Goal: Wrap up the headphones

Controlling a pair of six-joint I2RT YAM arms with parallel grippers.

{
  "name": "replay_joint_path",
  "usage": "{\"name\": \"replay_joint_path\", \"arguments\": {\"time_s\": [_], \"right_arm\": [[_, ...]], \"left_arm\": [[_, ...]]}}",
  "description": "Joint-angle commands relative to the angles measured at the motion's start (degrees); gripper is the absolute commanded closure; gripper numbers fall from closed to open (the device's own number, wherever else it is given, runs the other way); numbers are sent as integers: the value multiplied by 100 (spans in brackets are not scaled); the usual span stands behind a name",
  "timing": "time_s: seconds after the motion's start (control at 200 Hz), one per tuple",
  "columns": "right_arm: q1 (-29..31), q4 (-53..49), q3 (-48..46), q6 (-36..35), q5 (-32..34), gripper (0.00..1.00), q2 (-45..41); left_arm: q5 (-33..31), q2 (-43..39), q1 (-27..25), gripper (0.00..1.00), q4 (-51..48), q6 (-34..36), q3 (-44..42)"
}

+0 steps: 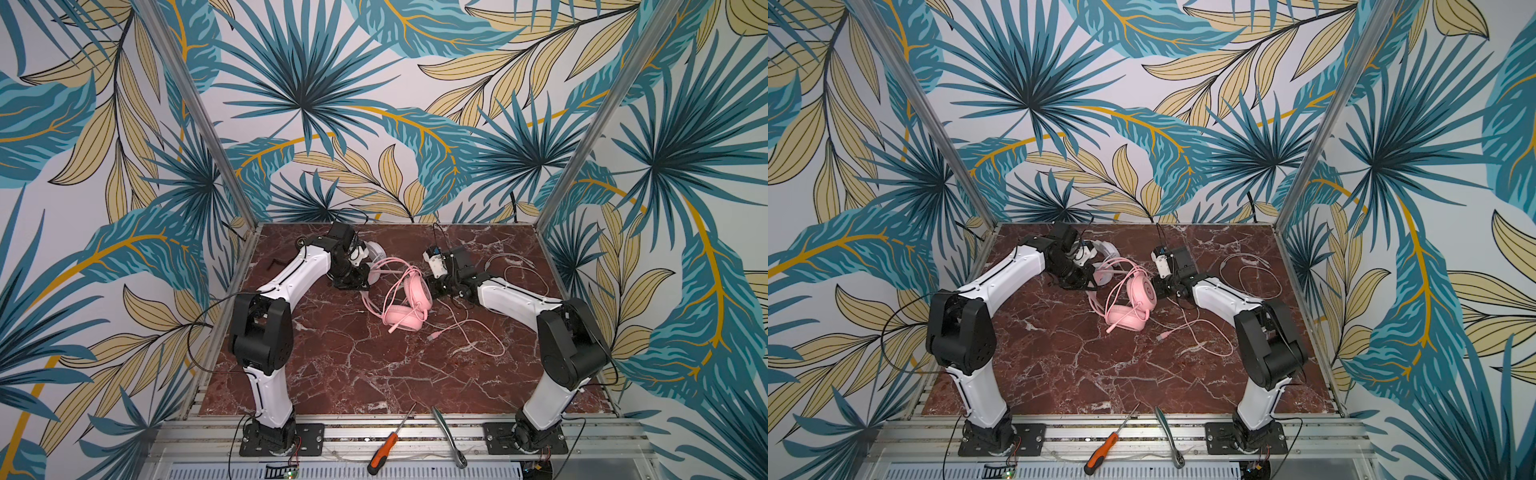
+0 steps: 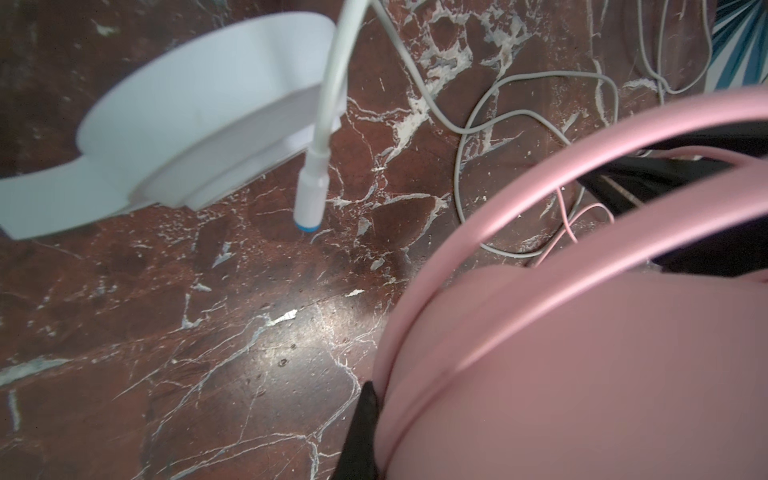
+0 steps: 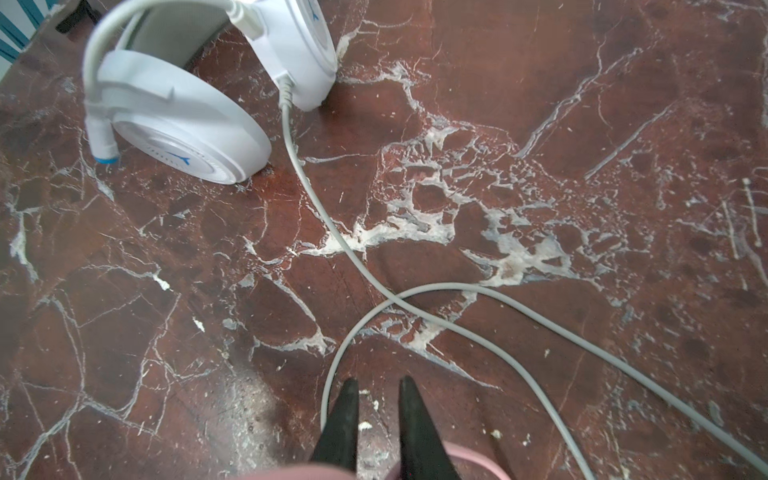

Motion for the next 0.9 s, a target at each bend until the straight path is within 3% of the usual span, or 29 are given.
{"name": "replay_joint_path", "arguments": {"time_s": [0.0,0.356,0.486,0.896], "right_arm": [[3,12,-107,86,101,78,117],[-6,-38,-120,100,236,75,254],[-5,-155,-98,181,412,68,329],[-55,-1236,-222,373,960,66,211]], "left_arm": [[627,-326,36,100,72,-40,104],[677,-359,112,100,71,-74,51],[677,-362,149,100,71,-100,56],[779,-314,235,100,72,-233,185]]}}
